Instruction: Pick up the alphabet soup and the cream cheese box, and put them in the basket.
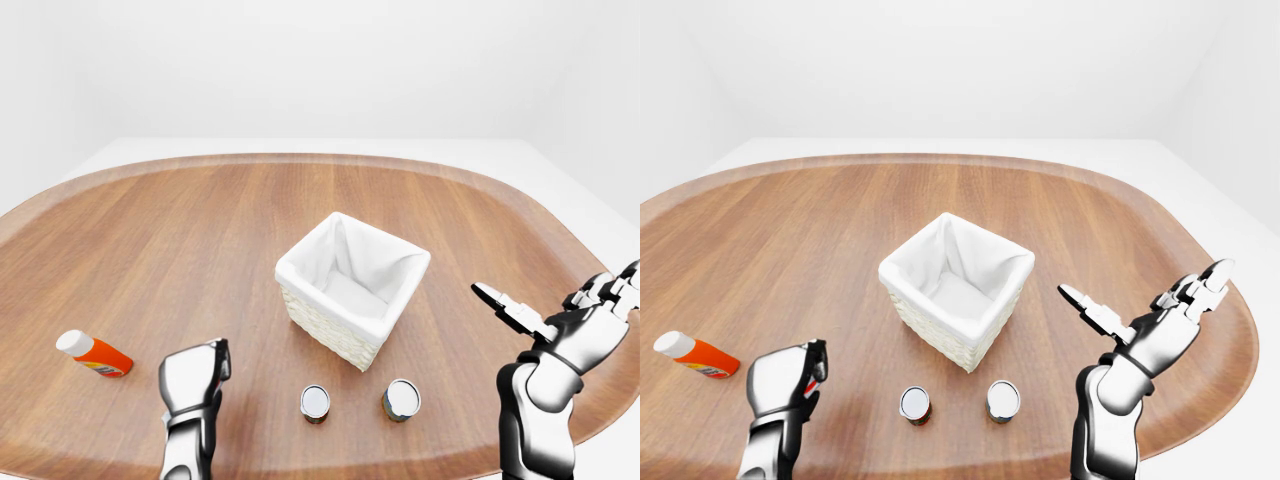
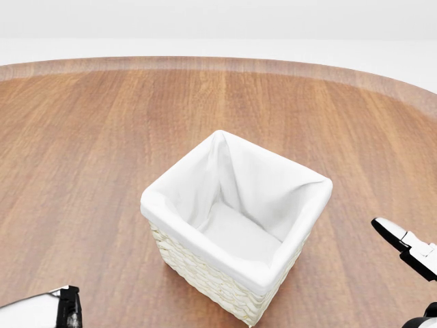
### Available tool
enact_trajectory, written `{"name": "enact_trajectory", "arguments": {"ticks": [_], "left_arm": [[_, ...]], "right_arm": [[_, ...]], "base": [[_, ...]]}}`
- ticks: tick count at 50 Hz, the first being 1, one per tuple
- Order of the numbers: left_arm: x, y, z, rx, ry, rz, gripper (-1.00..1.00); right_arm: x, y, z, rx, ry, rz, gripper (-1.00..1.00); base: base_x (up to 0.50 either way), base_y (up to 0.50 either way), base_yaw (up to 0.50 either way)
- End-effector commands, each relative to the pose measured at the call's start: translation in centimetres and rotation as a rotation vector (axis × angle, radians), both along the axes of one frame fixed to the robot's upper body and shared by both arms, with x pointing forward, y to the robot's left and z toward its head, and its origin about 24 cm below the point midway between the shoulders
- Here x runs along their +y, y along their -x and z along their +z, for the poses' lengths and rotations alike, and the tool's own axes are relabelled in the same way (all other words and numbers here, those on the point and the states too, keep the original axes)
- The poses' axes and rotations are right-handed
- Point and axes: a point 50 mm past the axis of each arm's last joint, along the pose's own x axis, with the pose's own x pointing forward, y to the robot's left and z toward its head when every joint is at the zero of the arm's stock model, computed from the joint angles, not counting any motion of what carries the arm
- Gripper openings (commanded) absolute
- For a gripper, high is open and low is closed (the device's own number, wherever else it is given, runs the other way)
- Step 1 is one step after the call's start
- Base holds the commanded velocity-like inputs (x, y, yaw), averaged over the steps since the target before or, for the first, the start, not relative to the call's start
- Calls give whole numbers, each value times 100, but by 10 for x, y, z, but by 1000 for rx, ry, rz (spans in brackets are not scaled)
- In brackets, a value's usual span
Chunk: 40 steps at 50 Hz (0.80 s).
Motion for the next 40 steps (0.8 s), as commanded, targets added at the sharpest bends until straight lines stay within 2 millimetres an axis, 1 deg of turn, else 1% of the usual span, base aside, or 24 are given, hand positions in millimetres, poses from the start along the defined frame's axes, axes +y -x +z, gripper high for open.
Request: {"name": "enact_trajectory", "arguments": {"ticks": [1, 3, 4, 11, 12, 13, 16, 24, 28, 40], "left_arm": [[-6, -7, 35, -159, 31, -1, -100], [-8, -9, 38, -164, 34, -6, -100], [-9, -9, 44, -176, 36, -11, -100], [-15, -15, 60, -190, 30, -42, -100], [-18, -17, 66, -193, 32, -53, -100], [-18, -17, 66, -193, 32, -53, -100], [-23, -20, 79, -216, 24, -73, -100], [-26, -28, 98, -227, 9, -97, -100], [-29, -30, 112, -243, 3, -107, -100], [-38, -37, 137, -273, -41, -140, -100]], "right_arm": [[0, 0, 1, 0, 0, 0, 100], [0, 0, 0, 1, 0, -1, 100], [0, 0, 0, 0, 0, -1, 100], [0, 0, -1, 1, -1, 0, 100], [0, 0, -1, 1, -1, 0, 100], [0, 0, -1, 1, -1, 0, 100], [0, 0, 0, 0, -3, 0, 100], [0, 0, 0, 1, -4, 1, 100], [0, -1, -1, 2, -4, 2, 100], [0, 0, 0, 3, -5, 1, 100]], "base": [[0, 0, 0], [0, 0, 0], [0, 0, 0], [0, 0, 0], [0, 0, 0], [0, 0, 0], [0, 0, 0], [0, 0, 0], [0, 0, 0], [0, 0, 0]]}}
